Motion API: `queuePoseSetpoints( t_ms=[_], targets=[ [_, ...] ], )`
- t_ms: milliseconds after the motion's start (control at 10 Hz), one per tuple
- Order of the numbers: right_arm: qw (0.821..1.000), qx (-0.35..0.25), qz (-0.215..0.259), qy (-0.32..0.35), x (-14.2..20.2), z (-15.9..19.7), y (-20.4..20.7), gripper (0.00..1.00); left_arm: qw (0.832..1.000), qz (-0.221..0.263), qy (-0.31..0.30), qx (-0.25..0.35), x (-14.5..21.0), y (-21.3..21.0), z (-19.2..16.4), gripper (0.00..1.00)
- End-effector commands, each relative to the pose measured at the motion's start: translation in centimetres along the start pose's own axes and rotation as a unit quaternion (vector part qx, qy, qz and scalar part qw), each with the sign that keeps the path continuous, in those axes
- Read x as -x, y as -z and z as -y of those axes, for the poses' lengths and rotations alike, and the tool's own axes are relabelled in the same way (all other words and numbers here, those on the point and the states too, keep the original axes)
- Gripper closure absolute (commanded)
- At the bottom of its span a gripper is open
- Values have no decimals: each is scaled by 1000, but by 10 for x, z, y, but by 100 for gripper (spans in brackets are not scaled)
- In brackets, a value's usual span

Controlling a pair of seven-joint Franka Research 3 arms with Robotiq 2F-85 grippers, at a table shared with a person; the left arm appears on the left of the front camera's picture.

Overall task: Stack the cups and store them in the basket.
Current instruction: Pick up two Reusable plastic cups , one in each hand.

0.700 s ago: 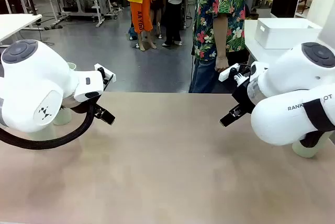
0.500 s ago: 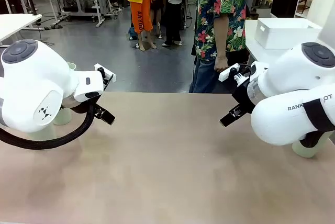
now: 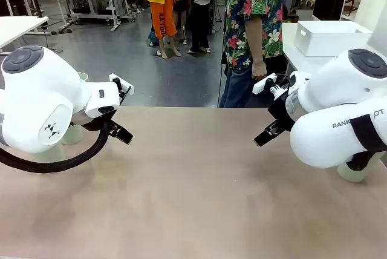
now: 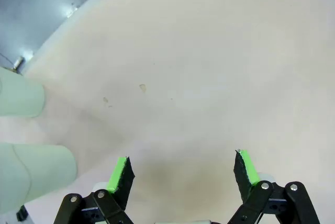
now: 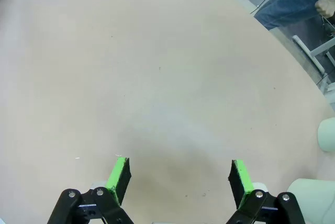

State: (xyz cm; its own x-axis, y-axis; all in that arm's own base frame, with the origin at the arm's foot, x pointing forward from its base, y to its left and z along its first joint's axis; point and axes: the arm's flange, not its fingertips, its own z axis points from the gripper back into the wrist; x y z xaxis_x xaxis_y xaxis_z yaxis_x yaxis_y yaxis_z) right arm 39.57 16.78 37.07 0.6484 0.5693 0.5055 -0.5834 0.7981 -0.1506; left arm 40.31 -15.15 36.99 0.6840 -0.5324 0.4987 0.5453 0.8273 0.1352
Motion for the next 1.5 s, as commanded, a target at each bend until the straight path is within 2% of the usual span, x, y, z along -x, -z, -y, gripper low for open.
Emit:
queuePoseSetpoints(
  t_ms=[0,200,500,700,1000,1200,1400],
  targets=[
    [1000,0,0,0,0,0,0,0,1000,0,0,0,0,0,0,0],
    [1000,0,0,0,0,0,0,0,1000,0,0,0,0,0,0,0],
    [999,21,35,12,-34,15,-51,0,997,27,13,71,-26,-56,-26,0],
    [998,5,61,0,-37,31,-100,0,992,43,31,114,-28,-106,-52,0],
    [995,-41,83,-48,-8,76,-170,0,980,65,105,153,-22,-181,-110,0],
    [990,-74,86,-89,20,115,-202,0,965,58,183,179,-11,-201,-149,0],
    [978,-129,112,-119,47,161,-222,0,951,76,226,197,1,-214,-189,0]
  ],
)
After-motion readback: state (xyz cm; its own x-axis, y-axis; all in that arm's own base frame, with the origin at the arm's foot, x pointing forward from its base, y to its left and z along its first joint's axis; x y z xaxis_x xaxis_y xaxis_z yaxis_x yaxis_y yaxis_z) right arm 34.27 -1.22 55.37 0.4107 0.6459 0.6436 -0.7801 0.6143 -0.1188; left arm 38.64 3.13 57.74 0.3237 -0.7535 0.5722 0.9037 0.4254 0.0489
